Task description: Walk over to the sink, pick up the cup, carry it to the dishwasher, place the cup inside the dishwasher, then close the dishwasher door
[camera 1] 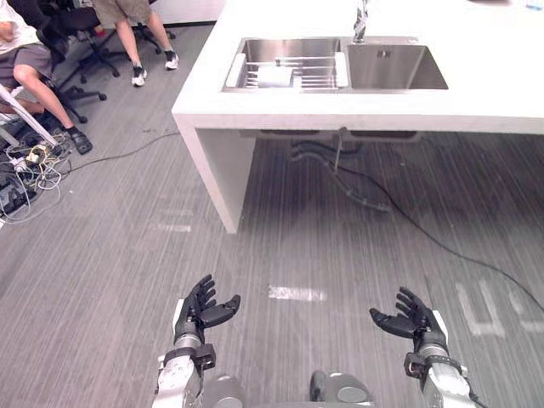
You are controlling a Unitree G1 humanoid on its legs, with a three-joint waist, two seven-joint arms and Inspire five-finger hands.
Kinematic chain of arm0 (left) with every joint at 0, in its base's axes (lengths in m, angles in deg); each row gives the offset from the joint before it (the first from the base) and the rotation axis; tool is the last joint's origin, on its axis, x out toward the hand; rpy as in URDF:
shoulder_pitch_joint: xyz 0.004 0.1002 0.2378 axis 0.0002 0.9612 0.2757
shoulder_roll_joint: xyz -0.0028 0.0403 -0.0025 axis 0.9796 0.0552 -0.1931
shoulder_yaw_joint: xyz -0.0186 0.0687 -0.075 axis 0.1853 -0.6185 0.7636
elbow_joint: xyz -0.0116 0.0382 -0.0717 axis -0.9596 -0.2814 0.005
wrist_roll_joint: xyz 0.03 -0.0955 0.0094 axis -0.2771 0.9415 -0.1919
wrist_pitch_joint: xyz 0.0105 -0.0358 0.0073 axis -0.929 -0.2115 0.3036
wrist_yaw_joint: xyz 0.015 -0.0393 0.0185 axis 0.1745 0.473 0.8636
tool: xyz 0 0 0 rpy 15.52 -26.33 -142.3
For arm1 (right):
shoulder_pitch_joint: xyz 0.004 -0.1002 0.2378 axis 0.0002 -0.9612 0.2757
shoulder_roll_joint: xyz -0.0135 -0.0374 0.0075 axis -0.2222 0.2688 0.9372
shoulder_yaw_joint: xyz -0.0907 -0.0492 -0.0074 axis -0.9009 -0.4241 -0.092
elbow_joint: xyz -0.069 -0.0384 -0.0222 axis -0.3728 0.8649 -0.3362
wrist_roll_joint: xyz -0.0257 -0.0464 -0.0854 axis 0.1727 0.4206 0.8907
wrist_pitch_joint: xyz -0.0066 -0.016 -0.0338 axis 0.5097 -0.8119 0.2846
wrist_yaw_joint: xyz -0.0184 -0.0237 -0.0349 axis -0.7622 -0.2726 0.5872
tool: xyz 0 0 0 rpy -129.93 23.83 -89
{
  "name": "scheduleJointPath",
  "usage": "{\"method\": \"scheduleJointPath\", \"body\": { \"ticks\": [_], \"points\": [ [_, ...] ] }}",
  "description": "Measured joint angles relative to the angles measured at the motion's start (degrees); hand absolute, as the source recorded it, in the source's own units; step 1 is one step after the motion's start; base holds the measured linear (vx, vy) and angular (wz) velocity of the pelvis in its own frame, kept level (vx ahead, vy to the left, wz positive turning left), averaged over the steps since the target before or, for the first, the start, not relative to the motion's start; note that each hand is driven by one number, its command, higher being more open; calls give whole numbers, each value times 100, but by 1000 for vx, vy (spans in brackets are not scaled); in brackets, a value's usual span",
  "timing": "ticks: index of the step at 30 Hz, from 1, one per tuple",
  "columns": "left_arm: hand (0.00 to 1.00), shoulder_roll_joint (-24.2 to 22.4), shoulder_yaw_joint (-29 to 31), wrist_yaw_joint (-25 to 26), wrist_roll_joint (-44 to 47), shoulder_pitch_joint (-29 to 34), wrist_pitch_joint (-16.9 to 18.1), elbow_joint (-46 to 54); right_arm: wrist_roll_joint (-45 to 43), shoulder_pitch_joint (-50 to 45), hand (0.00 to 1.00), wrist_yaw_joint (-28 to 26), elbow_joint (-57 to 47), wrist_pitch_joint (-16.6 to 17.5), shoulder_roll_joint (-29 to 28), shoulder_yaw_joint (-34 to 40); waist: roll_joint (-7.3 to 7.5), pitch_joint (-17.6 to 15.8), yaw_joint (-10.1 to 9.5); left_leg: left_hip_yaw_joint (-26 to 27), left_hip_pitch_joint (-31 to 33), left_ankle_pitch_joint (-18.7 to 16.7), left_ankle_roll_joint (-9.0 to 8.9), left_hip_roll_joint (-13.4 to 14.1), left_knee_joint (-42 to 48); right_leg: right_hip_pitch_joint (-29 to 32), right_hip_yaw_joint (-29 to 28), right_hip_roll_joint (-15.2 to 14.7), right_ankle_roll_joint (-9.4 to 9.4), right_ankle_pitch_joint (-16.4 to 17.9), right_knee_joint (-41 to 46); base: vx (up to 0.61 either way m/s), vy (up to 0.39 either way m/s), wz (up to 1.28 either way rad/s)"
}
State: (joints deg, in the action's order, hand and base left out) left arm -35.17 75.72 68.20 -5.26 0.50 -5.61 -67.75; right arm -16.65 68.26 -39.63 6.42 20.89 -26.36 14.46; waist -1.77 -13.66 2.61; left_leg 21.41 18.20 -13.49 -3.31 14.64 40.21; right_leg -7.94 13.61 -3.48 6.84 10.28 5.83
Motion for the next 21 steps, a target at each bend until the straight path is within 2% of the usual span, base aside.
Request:
{"method": "scheduleJointPath", "body": {
  "ticks": [1, 2, 3, 4, 5, 6, 7, 8, 9, 10, 11, 12, 13, 14, 15, 16, 18, 19, 20, 21],
  "points": [
    [90, -12, -2, 32, 0, 65, 1, 343, 3, 46, 90, 12, 34, -3, -6, -13, 37, -28, -46, -109, 88, 255, -98, -259, -1125, -120, -85, -75, -78, 43, -113, 505, 130, -46],
    [90, -38, -3, 70, 0, 128, 1, 606, 4, 43, 90, 3, 41, -2, -4, -21, 16, -21, -58, -232, 126, 526, -167, -378, -1903, -206, -117, -81, -162, 89, -179, 511, 197, -49],
    [90, -74, -36, 180, -1, 226, 22, 1214, 7, 15, 90, 33, 163, 3, -4, -44, -147, 2, -111, -554, 165, 1245, -205, -421, -2573, -483, -267, 44, -486, 273, -287, 543, 258, -56],
    [90, -51, -48, 241, -4, 224, 27, 1502, 12, 11, 90, 54, 348, -5, -44, -135, -51, 44, -176, -662, 135, 1530, 103, -502, -2283, -650, -397, -90, -690, 390, -275, 558, 288, -57],
    [90, -33, -23, 251, -12, 209, 28, 1724, 20, -3, 90, 36, 384, -6, -81, -188, 62, 61, -177, -738, 181, 1494, 256, -606, -2038, -731, -430, -207, -826, 457, -270, 697, 350, -11],
    [90, -19, -53, 314, -51, 75, 32, 2231, 21, -95, 90, 28, 408, 2, -124, -211, 194, 80, -110, -754, 337, 967, 386, -746, -1463, -730, -466, -450, -974, 543, 29, 585, 291, 9],
    [90, -39, -78, 330, -88, 24, 36, 2443, 24, -76, 90, 30, 476, -4, -110, -210, 195, 79, -108, -726, 355, 757, 413, -759, -1297, -546, -587, -523, -1057, 595, 447, 685, 353, 1],
    [90, -40, -80, 350, -147, -20, 65, 2844, 43, -56, 90, 24, 587, -6, -124, -211, 200, 78, -107, -615, 266, 415, 416, -773, -1128, -58, -850, -670, -1220, 652, 1624, 435, 242, -22],
    [90, -10, -78, 366, -193, -86, 94, 2986, 55, -35, 90, 15, 603, -6, -137, -211, 226, 70, -102, -573, 154, 312, 406, -828, -1110, 237, -933, -781, -1495, 578, 2350, 532, 262, -10],
    [90, 105, -67, 461, -331, -280, 146, 3130, 60, -53, 90, -16, 699, -6, -162, -211, 295, 89, -32, -557, -121, 192, 521, -975, -1112, 747, -1088, -962, -2281, 320, 3789, 536, 168, 14],
    [90, 191, -21, 584, -421, -447, 148, 3227, 61, -71, 90, -50, 748, -9, -171, -214, 301, 85, 17, -568, -532, 19, 602, -1065, -1186, 1117, -1077, -1038, -2227, 335, 4837, 542, 122, 16],
    [90, 218, -11, 680, -477, -492, 159, 3301, 61, -74, 90, -73, 758, -8, -179, -217, 296, 84, 56, -563, -781, -61, 601, -1091, -1297, 1272, -987, -1069, -2122, 373, 5188, 569, 55, 4],
    [90, 242, 24, 860, -561, -531, 210, 3493, 61, -75, 90, -109, 782, -5, -207, -239, 256, 97, 82, -548, -1249, -131, 565, -1092, -1590, 1567, -711, -1078, -1769, 504, 5425, 587, 5, -10],
    [90, 274, 23, 986, -650, -563, 354, 3726, 61, -71, 90, -155, 781, 10, -249, -255, 240, 106, 82, -509, -1680, -127, 551, -1080, -1952, 1922, -468, -1053, -1470, 655, 5325, 586, -17, -9],
    [90, 283, 16, 1040, -722, -593, 422, 3861, 63, -63, 90, -183, 780, 24, -263, -256, 233, 105, 91, -503, -1856, -127, 531, -1072, -2118, 2112, -368, -1043, -1321, 738, 5186, 560, -66, -4],
    [90, 330, -39, 1108, -846, -700, 609, 3999, 63, -50, 90, -217, 771, 64, -261, -259, 197, 90, 115, -503, -2196, -121, 423, -1042, -2397, 2479, -233, -1003, -1107, 863, 4750, 540, -113, 7],
    [90, 453, -109, 1107, -1089, -941, 724, 4042, 62, -42, 90, -253, 737, 94, -223, -259, 88, 98, 169, -501, -2549, -166, 320, -898, -2623, 2961, -227, -790, -958, 766, 3608, 647, -212, 17],
    [90, 581, -191, 1100, -1188, -1092, 750, 4037, 63, -94, 90, -285, 713, 94, -187, -260, 39, 127, 227, -506, -2720, -284, 119, -778, -2601, 3114, -295, -577, -873, 262, 2497, 566, -235, 31],
    [90, 722, -218, 1097, -1293, -1167, 782, 4024, 65, -198, 90, -315, 695, 96, -159, -270, 88, 162, 302, -527, -2851, -439, -135, -799, -2515, 3042, -408, -515, -739, -754, 1710, 719, -271, 35],
    [90, 758, -367, 1028, -1519, -1228, 790, 3852, 93, -232, 90, -326, 742, 78, 121, -277, -280, 231, 352, -590, -3014, -515, -288, -495, -2403, 2952, -386, -307, -567, -1121, 1940, 599, -207, 14]
  ]
}}
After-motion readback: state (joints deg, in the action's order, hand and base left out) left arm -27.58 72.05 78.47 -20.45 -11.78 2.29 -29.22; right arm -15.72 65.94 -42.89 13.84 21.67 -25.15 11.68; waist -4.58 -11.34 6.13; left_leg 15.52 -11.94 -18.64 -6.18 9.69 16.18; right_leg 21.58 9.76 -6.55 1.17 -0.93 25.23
